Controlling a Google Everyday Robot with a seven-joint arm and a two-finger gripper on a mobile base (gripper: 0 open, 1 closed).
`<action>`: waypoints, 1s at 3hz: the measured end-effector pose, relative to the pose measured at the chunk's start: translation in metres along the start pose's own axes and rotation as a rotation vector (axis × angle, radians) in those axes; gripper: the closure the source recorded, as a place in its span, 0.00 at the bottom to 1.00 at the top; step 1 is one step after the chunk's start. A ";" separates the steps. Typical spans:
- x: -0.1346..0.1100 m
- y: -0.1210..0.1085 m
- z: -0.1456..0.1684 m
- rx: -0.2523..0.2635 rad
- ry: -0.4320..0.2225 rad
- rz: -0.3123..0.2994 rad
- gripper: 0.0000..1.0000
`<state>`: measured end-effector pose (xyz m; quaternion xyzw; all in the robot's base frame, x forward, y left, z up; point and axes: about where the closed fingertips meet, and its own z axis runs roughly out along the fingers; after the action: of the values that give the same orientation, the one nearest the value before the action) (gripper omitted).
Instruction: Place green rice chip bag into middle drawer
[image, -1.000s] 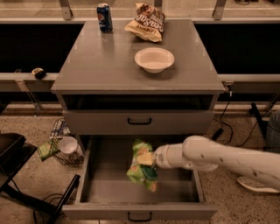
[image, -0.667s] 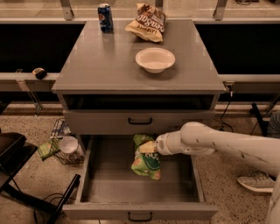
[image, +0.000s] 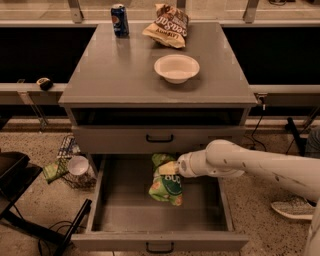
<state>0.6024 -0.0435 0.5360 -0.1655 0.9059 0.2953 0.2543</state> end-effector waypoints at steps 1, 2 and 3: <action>0.000 0.000 0.000 0.000 0.000 0.000 0.27; 0.000 0.000 0.000 0.000 0.000 0.000 0.00; 0.000 0.000 0.000 0.000 0.000 0.000 0.00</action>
Offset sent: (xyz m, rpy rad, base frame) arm 0.0000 0.0000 0.0000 0.0000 0.0000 0.0000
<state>0.6024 -0.0434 0.5360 -0.1656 0.9059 0.2953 0.2544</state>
